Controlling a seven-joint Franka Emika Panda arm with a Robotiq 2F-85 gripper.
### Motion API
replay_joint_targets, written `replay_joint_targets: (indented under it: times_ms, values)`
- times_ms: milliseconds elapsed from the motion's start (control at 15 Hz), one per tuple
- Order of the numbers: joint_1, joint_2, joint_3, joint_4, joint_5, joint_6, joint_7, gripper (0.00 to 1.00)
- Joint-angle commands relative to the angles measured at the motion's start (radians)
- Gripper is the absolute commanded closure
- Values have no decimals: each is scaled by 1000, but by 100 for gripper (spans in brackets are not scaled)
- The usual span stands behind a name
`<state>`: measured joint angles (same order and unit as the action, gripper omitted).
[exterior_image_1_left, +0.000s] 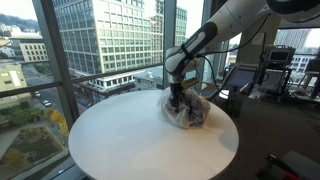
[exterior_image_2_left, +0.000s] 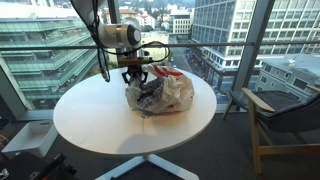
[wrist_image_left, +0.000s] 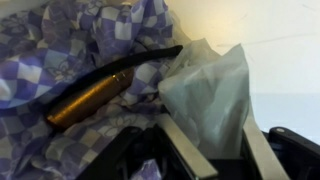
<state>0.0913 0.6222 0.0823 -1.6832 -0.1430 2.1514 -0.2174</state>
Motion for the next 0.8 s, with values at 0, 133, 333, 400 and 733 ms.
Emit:
replay_joint_targets:
  times_ms: [0, 133, 333, 400, 733]
  values:
    - [-14, -15, 8, 22, 71, -93, 52, 79]
    - [-22, -20, 15, 35, 124, -167, 79, 91]
    - [-36, -10, 40, 92, 238, -343, 87, 93]
    - [-38, -6, 47, 113, 277, -403, 89, 90]
    - [-37, -33, 84, 173, 464, -564, 103, 90]
